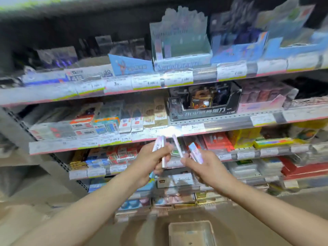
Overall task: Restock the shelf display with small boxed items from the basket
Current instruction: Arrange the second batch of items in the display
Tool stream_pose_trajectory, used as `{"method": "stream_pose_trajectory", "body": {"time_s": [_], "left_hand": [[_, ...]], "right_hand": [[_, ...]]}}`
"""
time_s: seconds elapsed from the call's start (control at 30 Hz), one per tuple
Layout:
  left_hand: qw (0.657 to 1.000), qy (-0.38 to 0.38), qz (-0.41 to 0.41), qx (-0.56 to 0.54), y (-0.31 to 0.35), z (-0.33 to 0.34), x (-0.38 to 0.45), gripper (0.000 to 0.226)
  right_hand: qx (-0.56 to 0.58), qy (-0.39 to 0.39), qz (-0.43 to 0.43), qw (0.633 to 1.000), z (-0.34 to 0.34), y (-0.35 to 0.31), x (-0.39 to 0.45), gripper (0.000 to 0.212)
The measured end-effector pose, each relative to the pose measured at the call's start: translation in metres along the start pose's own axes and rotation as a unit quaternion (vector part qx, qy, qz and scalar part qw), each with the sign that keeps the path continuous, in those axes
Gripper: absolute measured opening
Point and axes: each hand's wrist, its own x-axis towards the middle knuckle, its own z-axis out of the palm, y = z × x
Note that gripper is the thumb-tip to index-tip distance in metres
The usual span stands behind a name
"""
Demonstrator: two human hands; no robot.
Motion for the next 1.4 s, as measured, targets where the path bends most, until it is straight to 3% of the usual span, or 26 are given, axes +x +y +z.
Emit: {"method": "stream_pose_trajectory", "body": {"time_s": [0.17,0.33,0.4,0.57,0.8,0.9,1.0,1.07,1.13,1.27,1.4], "left_hand": [[0.995,-0.092,0.039,-0.020,0.060,0.013,-0.008,0.031],[0.990,-0.104,0.090,0.016,0.094,0.023,-0.009,0.013],[0.990,-0.081,0.110,0.046,0.104,0.025,-0.005,0.023],[0.989,-0.043,0.113,0.082,0.126,0.035,0.012,0.028],[0.991,-0.013,0.114,0.074,0.149,0.053,0.050,0.028],[0.991,-0.010,0.115,0.066,0.159,0.059,0.068,0.030],[0.987,0.012,0.136,0.081,0.171,0.061,0.083,0.025],[0.970,0.068,0.167,0.163,0.180,0.059,0.088,0.011],[0.940,0.125,0.199,0.247,0.186,0.053,0.092,0.011],[0.817,0.198,0.280,0.464,0.197,0.027,0.101,0.033],[0.752,0.183,0.272,0.572,0.210,-0.001,0.108,0.057]], "right_hand": [[0.080,-0.040,-0.019,0.996,-0.013,-0.052,-0.001,0.022],[0.090,-0.077,-0.043,0.992,-0.027,-0.079,0.005,0.009],[0.085,-0.066,-0.058,0.992,-0.034,-0.086,0.010,0.009],[0.012,-0.010,-0.166,0.986,-0.064,-0.110,0.033,0.006],[-0.182,-0.049,-0.269,0.945,-0.103,-0.135,0.080,0.051],[-0.259,-0.050,-0.315,0.912,-0.121,-0.142,0.100,0.049],[-0.254,-0.047,-0.334,0.907,-0.138,-0.149,0.122,0.044],[-0.245,-0.038,-0.339,0.908,-0.147,-0.155,0.139,0.043],[-0.244,-0.031,-0.348,0.905,-0.154,-0.160,0.156,0.043],[-0.244,-0.036,-0.351,0.903,-0.153,-0.168,0.181,0.042],[-0.238,-0.025,-0.347,0.907,-0.140,-0.175,0.202,0.035]]}}
